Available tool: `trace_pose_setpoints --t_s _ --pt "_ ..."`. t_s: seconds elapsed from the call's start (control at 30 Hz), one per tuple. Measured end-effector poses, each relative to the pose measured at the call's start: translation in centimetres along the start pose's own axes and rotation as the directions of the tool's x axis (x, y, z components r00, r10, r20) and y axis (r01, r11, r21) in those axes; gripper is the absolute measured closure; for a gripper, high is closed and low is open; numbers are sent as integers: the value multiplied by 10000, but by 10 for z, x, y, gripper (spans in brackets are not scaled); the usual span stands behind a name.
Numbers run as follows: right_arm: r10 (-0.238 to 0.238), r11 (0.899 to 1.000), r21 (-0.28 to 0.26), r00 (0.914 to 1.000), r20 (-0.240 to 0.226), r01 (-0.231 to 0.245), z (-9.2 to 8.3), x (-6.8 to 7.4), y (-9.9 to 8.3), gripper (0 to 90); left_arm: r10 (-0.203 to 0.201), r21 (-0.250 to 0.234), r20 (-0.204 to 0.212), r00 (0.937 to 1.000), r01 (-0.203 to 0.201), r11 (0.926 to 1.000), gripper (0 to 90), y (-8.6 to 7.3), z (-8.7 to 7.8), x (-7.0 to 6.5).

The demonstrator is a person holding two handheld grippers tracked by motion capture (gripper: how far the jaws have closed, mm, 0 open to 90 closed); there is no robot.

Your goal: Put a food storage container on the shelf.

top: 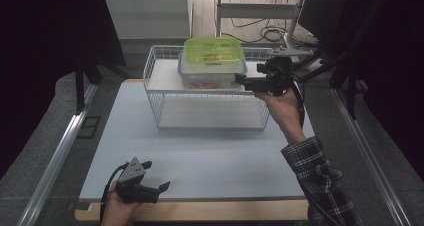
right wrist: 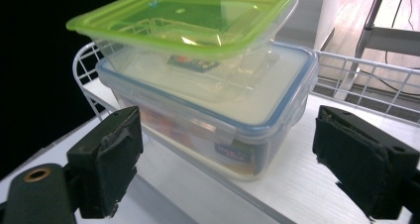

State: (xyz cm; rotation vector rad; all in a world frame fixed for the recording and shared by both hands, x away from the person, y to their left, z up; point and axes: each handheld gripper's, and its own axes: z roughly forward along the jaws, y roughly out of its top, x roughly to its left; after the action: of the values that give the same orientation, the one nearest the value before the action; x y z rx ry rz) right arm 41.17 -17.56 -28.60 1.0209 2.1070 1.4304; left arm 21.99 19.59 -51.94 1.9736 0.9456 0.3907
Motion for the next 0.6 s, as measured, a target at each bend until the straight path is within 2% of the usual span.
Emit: trace_pose_setpoints --t_s 0.27,0.6 --pt "-229 9997 79 9997 -4 229 -1 0 -9 86 18 36 5 10000 -18 10000 58 0 1 0" --pt "-791 9965 274 9969 -24 791 -1 7 -21 37 38 50 2 10000 -38 10000 58 0 1 -1"
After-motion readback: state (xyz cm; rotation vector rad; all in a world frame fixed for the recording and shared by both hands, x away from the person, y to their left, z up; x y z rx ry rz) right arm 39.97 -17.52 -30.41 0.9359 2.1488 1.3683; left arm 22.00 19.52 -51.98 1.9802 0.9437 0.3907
